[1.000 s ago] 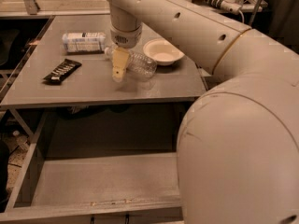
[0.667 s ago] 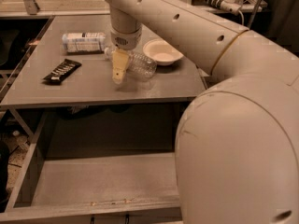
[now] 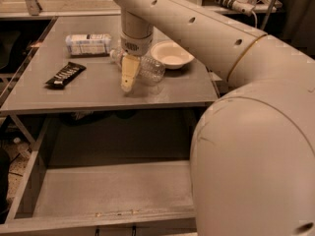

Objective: Place water bottle into top drawer

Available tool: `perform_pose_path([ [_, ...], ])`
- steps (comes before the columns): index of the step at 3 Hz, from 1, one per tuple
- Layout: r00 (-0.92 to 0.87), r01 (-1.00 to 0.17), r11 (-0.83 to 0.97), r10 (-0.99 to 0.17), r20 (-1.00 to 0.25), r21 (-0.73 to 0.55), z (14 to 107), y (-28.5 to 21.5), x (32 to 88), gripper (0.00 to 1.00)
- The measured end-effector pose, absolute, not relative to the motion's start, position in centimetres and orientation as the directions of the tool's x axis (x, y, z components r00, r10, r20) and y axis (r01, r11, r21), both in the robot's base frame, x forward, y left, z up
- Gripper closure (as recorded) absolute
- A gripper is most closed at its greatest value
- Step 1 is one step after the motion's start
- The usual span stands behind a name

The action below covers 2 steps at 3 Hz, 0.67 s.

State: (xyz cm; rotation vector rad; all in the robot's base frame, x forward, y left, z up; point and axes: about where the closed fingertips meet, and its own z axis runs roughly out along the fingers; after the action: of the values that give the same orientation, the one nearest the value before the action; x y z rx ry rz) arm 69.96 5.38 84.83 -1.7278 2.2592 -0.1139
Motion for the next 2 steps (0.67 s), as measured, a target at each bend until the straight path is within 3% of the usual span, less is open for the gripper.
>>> perform_pose_path([
  [2, -0.236, -0.931, 0.276, -0.954, -0.183, -0.239, 84.83, 5.38, 69.96, 0.42],
])
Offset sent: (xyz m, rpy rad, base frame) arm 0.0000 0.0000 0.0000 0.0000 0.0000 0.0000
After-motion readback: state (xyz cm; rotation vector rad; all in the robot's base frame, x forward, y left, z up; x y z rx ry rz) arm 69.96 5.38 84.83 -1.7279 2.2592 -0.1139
